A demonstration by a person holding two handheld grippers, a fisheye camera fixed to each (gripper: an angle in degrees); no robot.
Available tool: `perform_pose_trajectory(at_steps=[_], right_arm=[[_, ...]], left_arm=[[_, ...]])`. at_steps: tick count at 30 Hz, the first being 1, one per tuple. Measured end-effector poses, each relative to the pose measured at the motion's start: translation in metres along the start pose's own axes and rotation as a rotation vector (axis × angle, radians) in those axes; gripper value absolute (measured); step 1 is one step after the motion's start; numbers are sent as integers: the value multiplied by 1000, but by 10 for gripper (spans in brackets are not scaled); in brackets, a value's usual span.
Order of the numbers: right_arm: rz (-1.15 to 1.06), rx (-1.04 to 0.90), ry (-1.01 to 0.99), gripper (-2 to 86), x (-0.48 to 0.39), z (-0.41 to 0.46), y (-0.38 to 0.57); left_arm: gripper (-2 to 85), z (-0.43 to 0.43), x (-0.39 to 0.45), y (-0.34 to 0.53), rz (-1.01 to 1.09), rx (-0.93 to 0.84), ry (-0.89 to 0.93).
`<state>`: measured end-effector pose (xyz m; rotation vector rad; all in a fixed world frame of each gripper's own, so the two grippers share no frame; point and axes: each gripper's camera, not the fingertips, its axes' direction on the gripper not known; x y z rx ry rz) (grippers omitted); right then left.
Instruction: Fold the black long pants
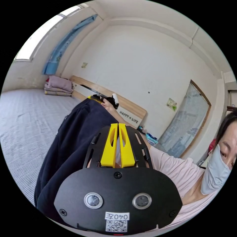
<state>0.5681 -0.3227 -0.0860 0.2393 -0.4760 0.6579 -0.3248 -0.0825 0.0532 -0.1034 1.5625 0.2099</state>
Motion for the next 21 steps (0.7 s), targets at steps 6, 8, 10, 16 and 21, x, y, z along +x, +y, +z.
perform_pose_trajectory(at_steps=[6, 8, 10, 16, 21], right_arm=[[-23, -72, 336, 32, 161, -110, 32], [8, -177, 431, 47, 222, -126, 58], [71, -216, 518, 86, 276, -145, 83], [85, -236, 457, 132, 336, -159, 90], [-234, -431, 417, 140, 295, -64, 72]], left_arm=[[-10, 200, -16, 68, -242, -219, 361], [-11, 234, -18, 95, -308, -278, 411], [-13, 249, -11, 111, -294, -316, 495], [-12, 177, 25, 71, 7, -218, 206], [-14, 92, 17, 52, 67, -246, -414]])
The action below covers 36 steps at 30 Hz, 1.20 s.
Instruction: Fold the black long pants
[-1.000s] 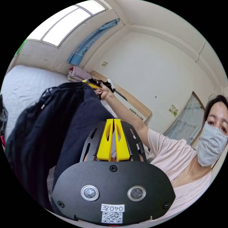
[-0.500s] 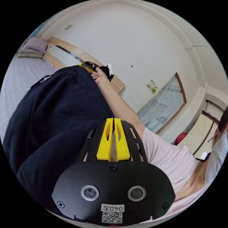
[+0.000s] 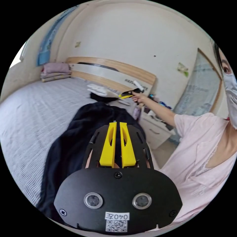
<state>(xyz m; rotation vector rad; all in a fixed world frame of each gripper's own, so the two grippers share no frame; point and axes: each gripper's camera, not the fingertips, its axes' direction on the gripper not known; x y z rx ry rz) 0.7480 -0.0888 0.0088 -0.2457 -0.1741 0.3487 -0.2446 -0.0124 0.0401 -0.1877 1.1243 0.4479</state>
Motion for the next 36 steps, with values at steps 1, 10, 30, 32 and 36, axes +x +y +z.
perform_pose_trajectory(at_steps=[1, 10, 30, 32, 36], right_arm=[[-31, -12, 1, 145, -7, 8, -6], [-104, -201, -23, 165, -35, 121, -82], [-101, -279, -20, -1, -17, 158, -55], [-103, -282, -17, 0, -18, 156, -51], [-93, -280, -11, 1, -19, 155, -40]], left_arm=[[-12, -15, -14, 3, -30, -42, -120], [36, -104, -90, 39, -343, -382, -597], [68, -121, -24, 31, -198, -848, -602], [71, -120, -21, 34, -206, -884, -558], [66, -107, -27, 39, -263, -863, -485]])
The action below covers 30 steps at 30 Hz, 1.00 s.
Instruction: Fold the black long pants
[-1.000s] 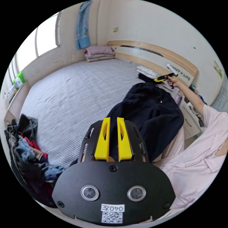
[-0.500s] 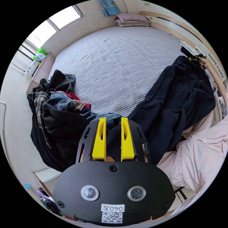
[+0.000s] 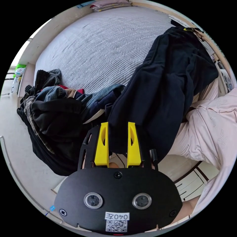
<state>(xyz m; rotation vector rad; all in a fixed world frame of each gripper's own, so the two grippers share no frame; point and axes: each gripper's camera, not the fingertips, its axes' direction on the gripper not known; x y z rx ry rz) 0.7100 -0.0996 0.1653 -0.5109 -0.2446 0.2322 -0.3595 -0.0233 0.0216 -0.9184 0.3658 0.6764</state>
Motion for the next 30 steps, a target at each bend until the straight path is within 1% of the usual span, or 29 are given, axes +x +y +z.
perform_pose_trajectory(at_steps=[2, 3, 5, 7, 11, 12, 14, 16, 17, 20, 22, 23, 25, 29, 30], right_arm=[[-1, 9, 6, -2, -3, 1, 7], [-8, 21, 16, -4, -6, 0, 13], [-26, 57, 30, -6, -12, -8, 25], [-44, 107, 36, -7, -17, -21, 37], [-28, 239, 23, -8, -18, -57, 58], [-16, 278, 16, -8, -17, -66, 61], [3, 288, 27, -8, -16, -71, 60], [23, 249, 74, -8, -17, -68, 55], [35, 246, 103, -8, -17, -67, 53], [71, 305, 96, -8, -17, -79, 49], [82, 330, 125, -8, -18, -88, 39], [95, 342, 171, -8, -18, -94, 31], [125, 371, 227, -8, -15, -101, 16], [220, 470, 207, -7, 1, -109, -27], [236, 481, 236, -5, 3, -100, -41]], left_arm=[[35, 10, 4, -6, -18, -13, 45], [15, 11, 14, -7, -4, -14, 30], [0, -1, 38, -2, 41, 7, -91], [-6, -34, 58, 12, 27, 63, -223], [-8, -105, 68, 23, -25, 216, -355], [-8, -123, 71, 17, -34, 248, -421], [-8, -139, 69, -3, -52, 235, -500], [-8, -142, 55, -43, -110, 166, -584], [-8, -141, 51, -53, -115, 154, -593], [-8, -141, 30, -106, -106, 119, -604], [-8, -151, 13, -152, -107, 131, -635], [-8, -153, 9, -164, -109, 134, -644], [-8, -160, -13, -219, -119, 128, -689], [-8, -154, -48, -310, -166, 104, -765], [-8, -145, -59, -341, -190, 95, -775]])
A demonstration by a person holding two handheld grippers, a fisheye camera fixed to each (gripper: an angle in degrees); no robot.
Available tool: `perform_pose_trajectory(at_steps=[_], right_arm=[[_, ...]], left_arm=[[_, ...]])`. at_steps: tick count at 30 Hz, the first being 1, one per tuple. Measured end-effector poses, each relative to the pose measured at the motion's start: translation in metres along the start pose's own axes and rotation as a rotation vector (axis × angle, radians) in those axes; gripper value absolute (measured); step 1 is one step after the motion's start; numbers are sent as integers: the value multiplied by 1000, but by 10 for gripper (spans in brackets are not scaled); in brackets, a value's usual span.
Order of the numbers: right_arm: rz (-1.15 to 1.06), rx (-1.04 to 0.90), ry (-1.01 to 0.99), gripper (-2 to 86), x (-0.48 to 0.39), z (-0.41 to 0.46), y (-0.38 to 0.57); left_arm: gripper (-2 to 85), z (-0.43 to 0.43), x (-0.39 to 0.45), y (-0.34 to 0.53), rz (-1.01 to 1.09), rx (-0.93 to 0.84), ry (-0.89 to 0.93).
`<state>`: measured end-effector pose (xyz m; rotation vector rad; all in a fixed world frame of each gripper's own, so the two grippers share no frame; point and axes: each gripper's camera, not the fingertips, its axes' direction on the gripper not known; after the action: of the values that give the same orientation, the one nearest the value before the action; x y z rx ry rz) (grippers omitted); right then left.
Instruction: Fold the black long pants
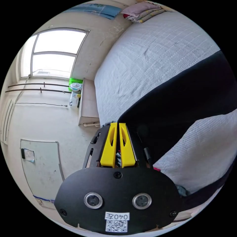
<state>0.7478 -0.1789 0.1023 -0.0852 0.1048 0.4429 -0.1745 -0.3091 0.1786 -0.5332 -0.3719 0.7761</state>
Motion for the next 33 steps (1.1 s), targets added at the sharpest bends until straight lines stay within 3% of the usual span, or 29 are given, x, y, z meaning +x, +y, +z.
perform_pose_trajectory(at_steps=[4, 8, 14, 18, 24, 29, 33], right_arm=[[4, -56, 168, 12, -21, 70, 3], [-87, -227, 278, 114, -47, 132, 35], [-250, -90, 169, 141, -63, 31, 82], [-376, -84, -23, 125, -72, -36, 147], [-539, -250, -367, 117, -127, -45, 238], [-676, -279, -317, 116, -158, -61, 293], [-651, -238, -205, 113, -140, -81, 313]], left_arm=[[3, 70, 49, -72, -145, -70, 63], [48, 127, 105, -65, -152, -165, 22], [43, 74, 51, 72, -234, 94, 217], [30, -7, 31, 217, -125, 259, 468], [40, -69, 81, 352, 138, 293, 657], [63, -105, 129, 406, 391, 281, 588], [64, -98, 158, 419, 483, 209, 503]])
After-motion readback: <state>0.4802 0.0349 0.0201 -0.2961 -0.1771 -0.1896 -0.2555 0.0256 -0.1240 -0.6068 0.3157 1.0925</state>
